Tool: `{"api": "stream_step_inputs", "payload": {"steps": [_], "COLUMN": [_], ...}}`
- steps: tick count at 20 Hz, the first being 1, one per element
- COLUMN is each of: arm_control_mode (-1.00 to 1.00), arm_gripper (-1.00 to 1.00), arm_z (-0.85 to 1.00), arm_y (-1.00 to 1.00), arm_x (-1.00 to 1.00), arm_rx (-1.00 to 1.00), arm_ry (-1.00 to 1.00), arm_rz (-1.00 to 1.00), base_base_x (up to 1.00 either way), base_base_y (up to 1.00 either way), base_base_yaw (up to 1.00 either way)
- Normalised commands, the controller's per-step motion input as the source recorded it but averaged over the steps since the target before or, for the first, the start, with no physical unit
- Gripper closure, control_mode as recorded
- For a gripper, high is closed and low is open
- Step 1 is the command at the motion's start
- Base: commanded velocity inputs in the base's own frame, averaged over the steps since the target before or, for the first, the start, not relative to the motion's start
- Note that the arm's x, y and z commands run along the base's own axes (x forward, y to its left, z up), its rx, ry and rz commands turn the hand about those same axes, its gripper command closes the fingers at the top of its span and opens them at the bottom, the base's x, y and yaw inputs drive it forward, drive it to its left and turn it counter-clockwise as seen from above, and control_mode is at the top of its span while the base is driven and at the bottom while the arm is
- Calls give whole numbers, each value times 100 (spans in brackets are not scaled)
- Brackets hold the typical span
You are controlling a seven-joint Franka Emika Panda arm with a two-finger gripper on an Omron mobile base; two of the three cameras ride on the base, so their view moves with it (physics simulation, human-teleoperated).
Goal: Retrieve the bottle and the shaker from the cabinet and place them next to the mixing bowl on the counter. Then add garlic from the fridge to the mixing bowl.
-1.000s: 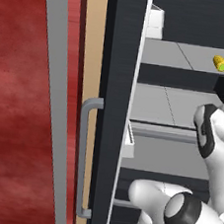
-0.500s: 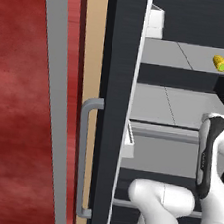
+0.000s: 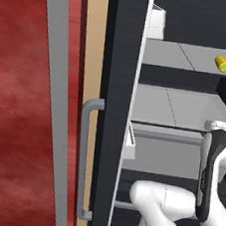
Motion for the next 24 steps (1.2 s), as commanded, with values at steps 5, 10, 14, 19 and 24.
{"api": "stream_step_inputs", "payload": {"steps": [5, 10, 14, 19, 24], "arm_control_mode": [100, 100, 100, 100, 100], "arm_gripper": [100, 100, 100, 100, 100], "arm_z": [0, 0, 0, 0, 0], "arm_y": [0, 0, 0, 0, 0], "arm_x": [0, 0, 0, 0, 0], "arm_rx": [0, 0, 0, 0, 0], "arm_ry": [0, 0, 0, 0, 0], "arm_rz": [0, 0, 0, 0, 0], "base_base_x": [-84, -73, -86, -97, -86], "base_base_y": [6, 24, 24, 5, -13], "base_base_yaw": [0, 0, -2, -10, -26]}}
